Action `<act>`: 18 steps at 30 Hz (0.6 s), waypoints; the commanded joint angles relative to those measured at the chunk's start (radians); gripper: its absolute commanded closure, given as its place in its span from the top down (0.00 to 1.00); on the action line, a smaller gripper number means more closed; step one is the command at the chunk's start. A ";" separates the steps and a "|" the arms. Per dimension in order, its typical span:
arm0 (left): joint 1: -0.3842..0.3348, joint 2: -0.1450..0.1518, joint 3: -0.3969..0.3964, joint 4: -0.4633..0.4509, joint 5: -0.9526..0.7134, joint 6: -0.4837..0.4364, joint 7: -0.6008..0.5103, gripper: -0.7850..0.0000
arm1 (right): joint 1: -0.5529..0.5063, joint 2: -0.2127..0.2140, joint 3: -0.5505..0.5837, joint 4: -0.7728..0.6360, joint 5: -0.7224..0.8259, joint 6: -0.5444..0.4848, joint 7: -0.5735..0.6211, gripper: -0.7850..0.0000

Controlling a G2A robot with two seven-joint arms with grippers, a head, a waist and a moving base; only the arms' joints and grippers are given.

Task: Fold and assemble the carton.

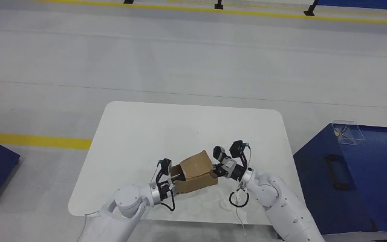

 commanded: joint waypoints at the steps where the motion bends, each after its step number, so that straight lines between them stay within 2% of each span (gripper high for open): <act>1: 0.001 0.000 -0.001 0.000 -0.007 0.000 0.001 0.00 | 0.002 0.000 0.003 0.002 -0.001 -0.002 -0.002 1.00; 6: 0.011 -0.001 -0.004 -0.011 -0.015 0.008 0.032 0.00 | 0.002 0.000 0.013 0.006 0.002 -0.003 -0.007 1.00; 11: 0.021 -0.006 -0.010 -0.008 -0.051 -0.030 0.077 0.00 | -0.004 0.002 0.036 0.002 -0.007 -0.001 -0.040 1.00; 18: 0.023 -0.018 -0.027 0.018 -0.167 -0.096 0.101 0.00 | -0.052 0.020 0.130 -0.037 0.004 -0.022 -0.100 1.00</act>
